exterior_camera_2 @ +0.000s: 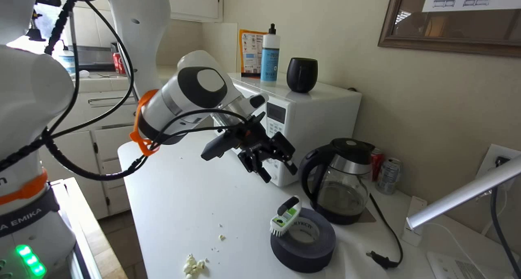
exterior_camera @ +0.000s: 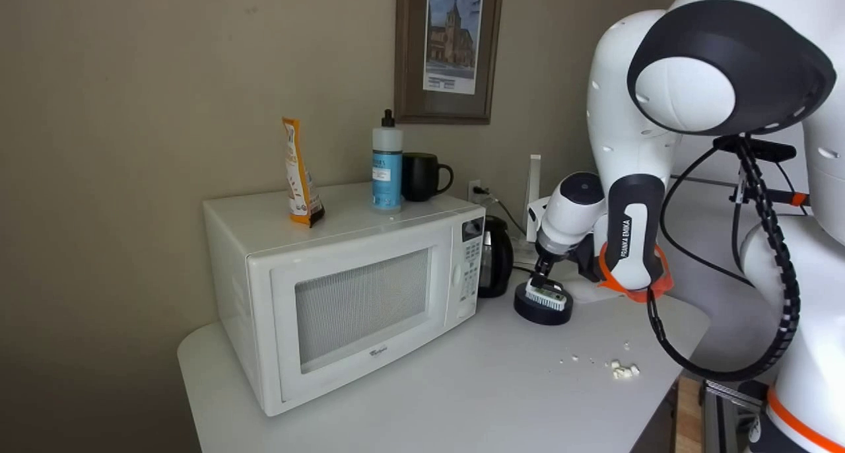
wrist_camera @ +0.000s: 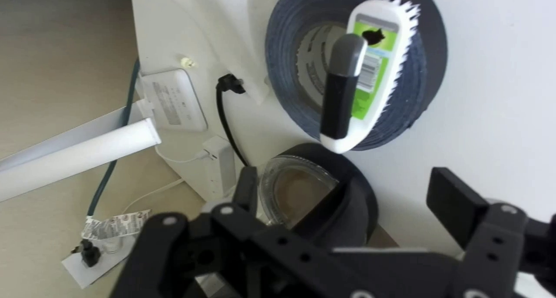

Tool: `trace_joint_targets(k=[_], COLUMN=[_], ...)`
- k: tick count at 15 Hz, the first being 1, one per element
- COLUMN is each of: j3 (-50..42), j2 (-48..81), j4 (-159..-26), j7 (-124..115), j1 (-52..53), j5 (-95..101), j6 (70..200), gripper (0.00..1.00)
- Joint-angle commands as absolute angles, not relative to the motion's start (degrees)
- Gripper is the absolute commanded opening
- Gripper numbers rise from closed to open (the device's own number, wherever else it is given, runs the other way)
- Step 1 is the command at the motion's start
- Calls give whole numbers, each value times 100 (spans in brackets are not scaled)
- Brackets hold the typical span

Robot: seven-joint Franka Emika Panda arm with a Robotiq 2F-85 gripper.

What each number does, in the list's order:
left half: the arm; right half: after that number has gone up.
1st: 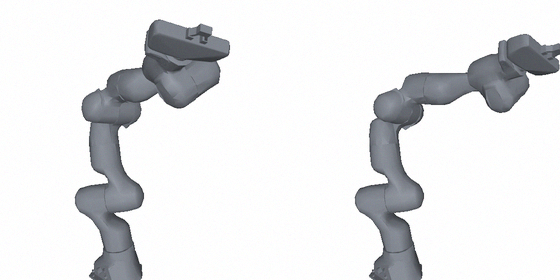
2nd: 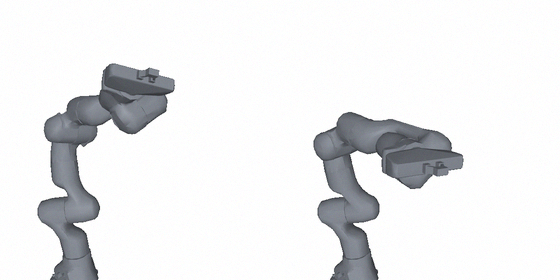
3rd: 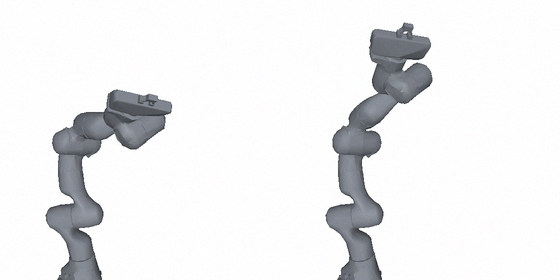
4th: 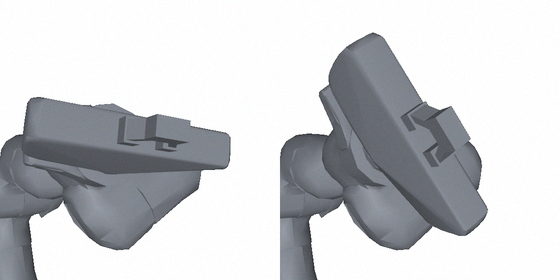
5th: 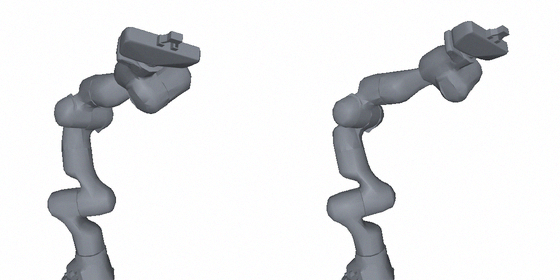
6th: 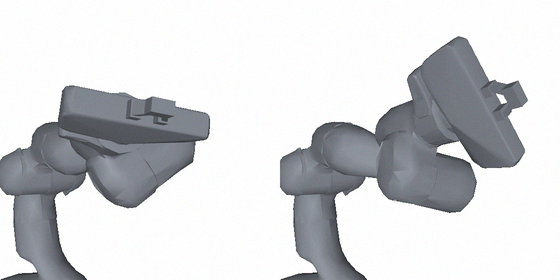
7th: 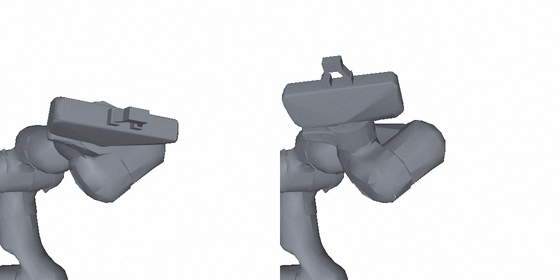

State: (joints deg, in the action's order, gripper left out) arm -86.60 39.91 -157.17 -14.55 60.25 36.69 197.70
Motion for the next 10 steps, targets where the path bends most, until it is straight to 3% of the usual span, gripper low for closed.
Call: trace_joint_targets(k=[1, 8, 10], j3=[-8701, -7683, -7852], j2=[2611, 789, 1416], j4=[-15718, -15724, -15709], j7=[-1176, -1299, -1442], j1=[5651, 4334, 4558], j5=[4634, 5756, 5625], j6=[19432, 17886, 18238], gripper=[100, 100, 100])
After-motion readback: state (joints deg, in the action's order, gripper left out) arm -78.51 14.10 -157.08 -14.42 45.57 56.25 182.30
